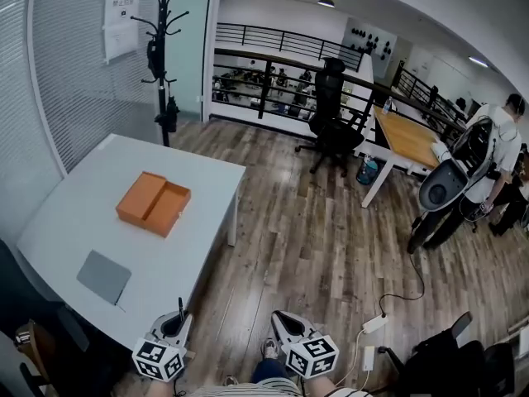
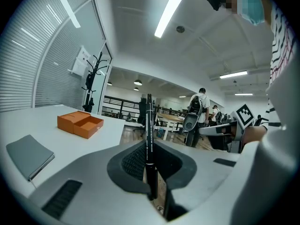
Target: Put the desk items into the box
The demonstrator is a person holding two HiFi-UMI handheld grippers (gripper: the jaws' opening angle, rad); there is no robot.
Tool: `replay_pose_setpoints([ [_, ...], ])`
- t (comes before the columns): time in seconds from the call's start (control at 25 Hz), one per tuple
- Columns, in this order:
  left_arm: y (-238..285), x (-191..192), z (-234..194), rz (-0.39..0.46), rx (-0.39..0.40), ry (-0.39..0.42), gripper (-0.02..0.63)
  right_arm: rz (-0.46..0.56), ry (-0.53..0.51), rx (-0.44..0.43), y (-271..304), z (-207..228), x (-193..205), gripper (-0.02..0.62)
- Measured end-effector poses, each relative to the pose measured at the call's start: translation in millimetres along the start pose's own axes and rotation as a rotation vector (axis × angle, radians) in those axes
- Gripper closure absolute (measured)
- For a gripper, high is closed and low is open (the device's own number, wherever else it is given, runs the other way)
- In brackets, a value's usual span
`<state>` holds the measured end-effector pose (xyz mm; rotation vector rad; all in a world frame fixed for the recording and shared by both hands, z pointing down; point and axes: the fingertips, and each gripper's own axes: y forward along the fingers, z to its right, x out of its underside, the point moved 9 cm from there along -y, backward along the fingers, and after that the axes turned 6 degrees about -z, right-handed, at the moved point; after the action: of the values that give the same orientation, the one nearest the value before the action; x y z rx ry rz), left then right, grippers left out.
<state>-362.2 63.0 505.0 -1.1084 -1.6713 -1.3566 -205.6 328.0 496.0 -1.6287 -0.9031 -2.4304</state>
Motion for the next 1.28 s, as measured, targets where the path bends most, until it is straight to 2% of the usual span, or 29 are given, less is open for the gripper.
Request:
replay_pose_setpoints([
  [0.12,23.2,-8.7,-6.3,0.003,-0.011,0.004,0.566,-0.001,-0.003,-0.021,23.2,20.1,-12.0,0.569],
  [0.44,79.3,-41.6,-11.5,0.026,-0.114,-0.023,0.566,-0.021,-0.054,-0.115,74.3,79.8,-60.0,0.569],
  [0.88,159.6,-63.4,-9.7,0.049,-0.251,-0.108,0.566,-0.086,-0.112,-0.234,139.7,165.6,-111.3,0.569],
  [1.08,175.1,-66.0,-6.8,0.051,-0.317,-0.126,0.566,-0.092,-0.15,-0.301,163.2,184.9,-127.5,0.569],
  [1.28,177.7,-77.8,-22.4,0.05,-0.376,-0.131,0.566,-0.096,-0.157,-0.353,187.4,186.8,-143.3,0.569],
])
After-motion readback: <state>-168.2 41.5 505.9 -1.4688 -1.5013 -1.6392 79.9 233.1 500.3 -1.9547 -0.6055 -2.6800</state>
